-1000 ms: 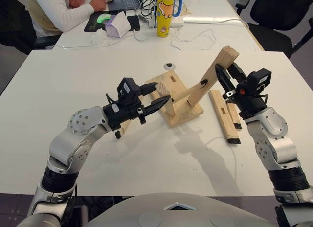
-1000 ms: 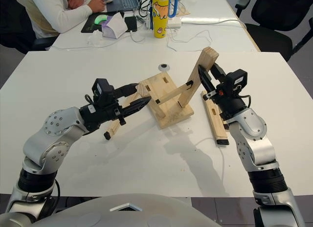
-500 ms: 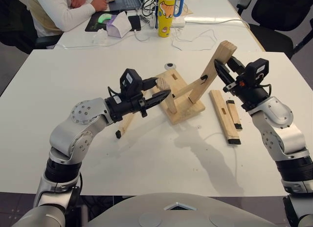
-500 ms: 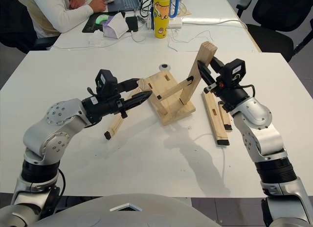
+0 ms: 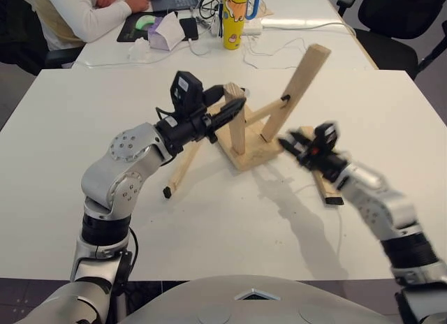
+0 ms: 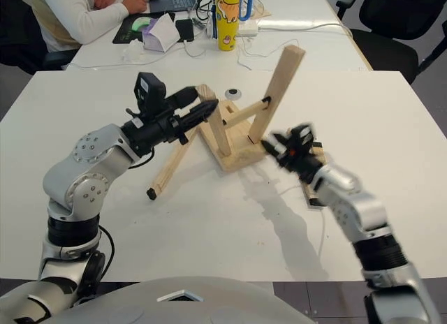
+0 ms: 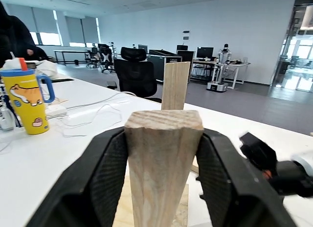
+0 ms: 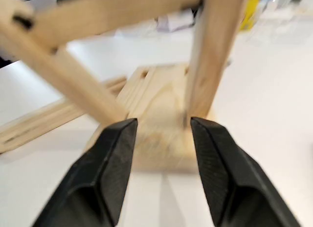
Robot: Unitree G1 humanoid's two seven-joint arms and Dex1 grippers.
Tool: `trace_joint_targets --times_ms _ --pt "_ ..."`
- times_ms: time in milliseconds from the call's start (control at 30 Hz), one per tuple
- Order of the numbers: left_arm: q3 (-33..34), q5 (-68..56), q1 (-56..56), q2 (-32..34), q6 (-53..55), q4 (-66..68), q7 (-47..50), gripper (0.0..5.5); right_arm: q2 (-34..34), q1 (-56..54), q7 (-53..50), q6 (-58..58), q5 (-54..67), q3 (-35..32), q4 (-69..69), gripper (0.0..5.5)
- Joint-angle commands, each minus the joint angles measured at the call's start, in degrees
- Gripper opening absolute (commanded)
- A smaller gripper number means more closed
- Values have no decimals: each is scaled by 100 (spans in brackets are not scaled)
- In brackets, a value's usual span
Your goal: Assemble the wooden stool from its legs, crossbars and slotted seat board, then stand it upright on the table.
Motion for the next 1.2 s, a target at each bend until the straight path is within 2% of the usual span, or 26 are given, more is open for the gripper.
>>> trace_joint_targets --times_ms 33,367,400,467,633,733,867,1000,1100,1200 --pt "67 73 29 -35 54 79 112 208 202 -199 52 295 -7 -447 -192 276" --pt "-70 211 280 47 -14 115 -66 208 498 -627 173 720 -204 -1212 195 280" --pt "-89 229 313 55 -42 138 -89 244 529 -658 205 747 -235 -1249 209 283" --pt "-109 258 352 73 -73 162 -109 270 589 -682 244 802 -240 -1326 202 283" --pt "-120 275 485 157 -65 52 -169 275 818 -811 218 940 -162 -1661 302 283" --pt "21 180 580 336 3 -109 -298 275 770 -963 181 862 -605 -1608 484 283" --pt "251 -69 889 958 174 -480 -838 275 780 -1273 -178 379 -1695 -1395 1136 283" --pt "399 199 966 1231 223 -105 -748 275 1352 -2041 -702 -181 -2334 -1363 2037 283" --pt "256 700 825 1082 255 470 -227 275 1844 -2904 -909 -696 -2616 -1368 3028 283" --pt "67 1024 617 621 243 804 298 275 2018 -3595 -997 -1248 -2870 -1470 3967 283"
